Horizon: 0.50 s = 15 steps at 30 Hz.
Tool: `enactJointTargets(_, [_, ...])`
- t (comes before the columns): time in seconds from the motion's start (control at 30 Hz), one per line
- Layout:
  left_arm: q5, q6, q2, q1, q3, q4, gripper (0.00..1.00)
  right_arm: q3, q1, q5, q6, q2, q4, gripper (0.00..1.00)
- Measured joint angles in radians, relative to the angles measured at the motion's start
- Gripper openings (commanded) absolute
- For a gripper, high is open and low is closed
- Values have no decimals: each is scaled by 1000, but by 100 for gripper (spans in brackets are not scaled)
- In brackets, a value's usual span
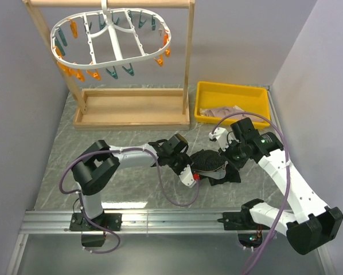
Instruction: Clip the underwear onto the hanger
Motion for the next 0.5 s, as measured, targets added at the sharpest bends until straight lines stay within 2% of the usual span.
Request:
enactJointTargets(0.1, [5,39,32,0,20,2,47,0,-7,-13,0,15,0,0])
enactJointTargets(0.17, [10,61,43,0,22,8,43,1,-12,-18,0,24,1,0])
enactJointTargets(0.2, [13,66,49,0,22,8,33,1,-14,-21,0,27,1,0])
enactJointTargets(0.27, [19,77,69,-2,36,6,23,2,-20,-25,-1,33,2,0])
enactJointTargets(0.3, [21,81,78,-3,45,5,13,2,-23,-25,-1,34,3,0])
enactJointTargets(0.43, [23,97,96,-4,63,6,1,2,-29,-26,-2,34,6,0])
enactJointTargets(0.5, [29,99,95,-3,63,6,0,2,-31,-24,-5,34,8,0])
